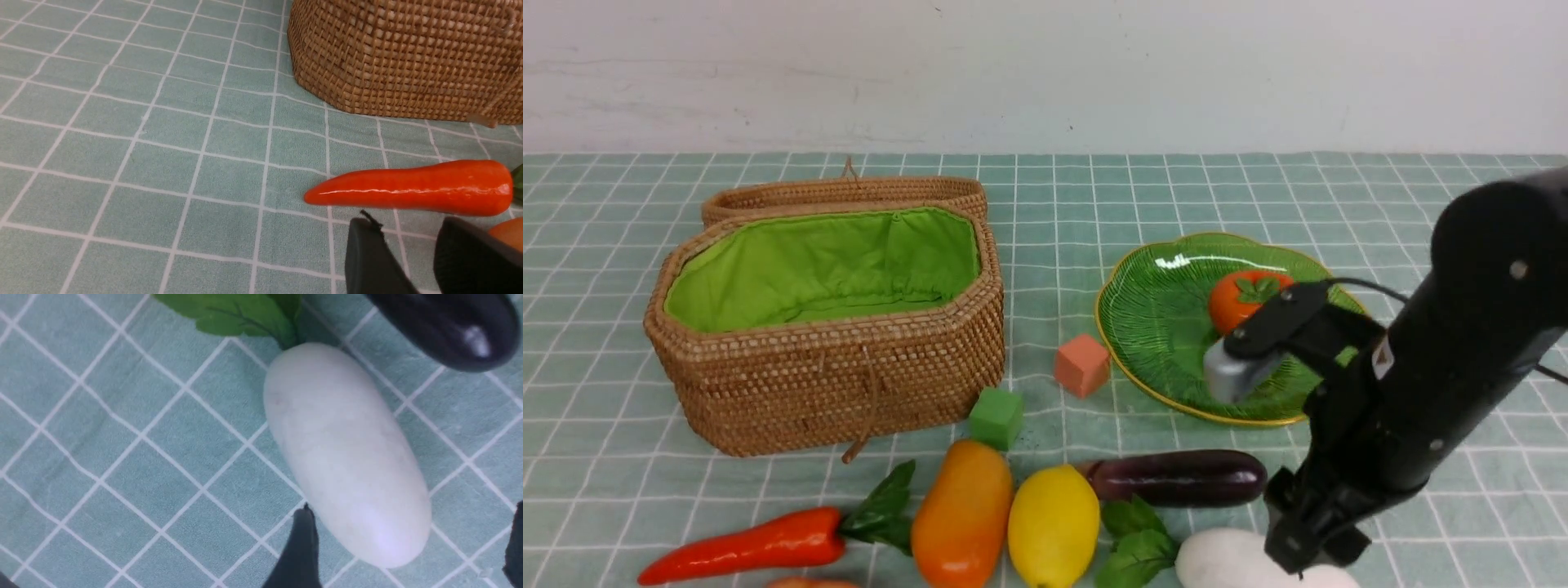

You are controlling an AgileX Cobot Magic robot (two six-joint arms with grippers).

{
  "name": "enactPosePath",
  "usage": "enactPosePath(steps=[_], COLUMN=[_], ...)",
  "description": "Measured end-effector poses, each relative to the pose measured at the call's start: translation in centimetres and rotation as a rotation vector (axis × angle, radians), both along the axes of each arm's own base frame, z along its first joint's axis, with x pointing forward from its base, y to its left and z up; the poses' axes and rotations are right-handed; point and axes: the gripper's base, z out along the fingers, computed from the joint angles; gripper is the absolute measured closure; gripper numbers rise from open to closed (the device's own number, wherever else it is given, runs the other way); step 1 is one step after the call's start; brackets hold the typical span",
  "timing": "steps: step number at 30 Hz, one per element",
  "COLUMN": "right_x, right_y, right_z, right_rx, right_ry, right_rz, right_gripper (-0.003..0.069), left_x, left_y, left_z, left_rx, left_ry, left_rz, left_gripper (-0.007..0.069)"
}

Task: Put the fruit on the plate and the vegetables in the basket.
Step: Take a daikon with your right arm and place it on the basket on the left.

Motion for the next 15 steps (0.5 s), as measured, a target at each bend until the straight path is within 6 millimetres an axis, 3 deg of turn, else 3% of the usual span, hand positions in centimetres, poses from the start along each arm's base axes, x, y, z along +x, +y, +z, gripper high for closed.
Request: enactPosePath(steps=[5, 10, 15], right_x=[-0.1, 0.7, 1.3], right_y=[0.3, 0.7, 1.0], right_z=[-1.6, -4.7, -7.8], right_rx=[0.001, -0.037, -0.083], right_ry=[-0.037, 0.000, 0.078], right_rz=[0.036, 0.089, 0.124], right_gripper=[0.0043, 0.0049, 0.0120], left_x=[0.0, 0.0, 0.0], left_y=[0.0, 0.0, 0.0], left_z=[0.0, 0.0, 0.0], left_rx=[0.000, 0.000, 0.000], left_ry=[0.000, 0.000, 0.000], left_rz=[0.000, 0.000, 0.000], left_gripper=[0.0386, 0.0386, 0.0386])
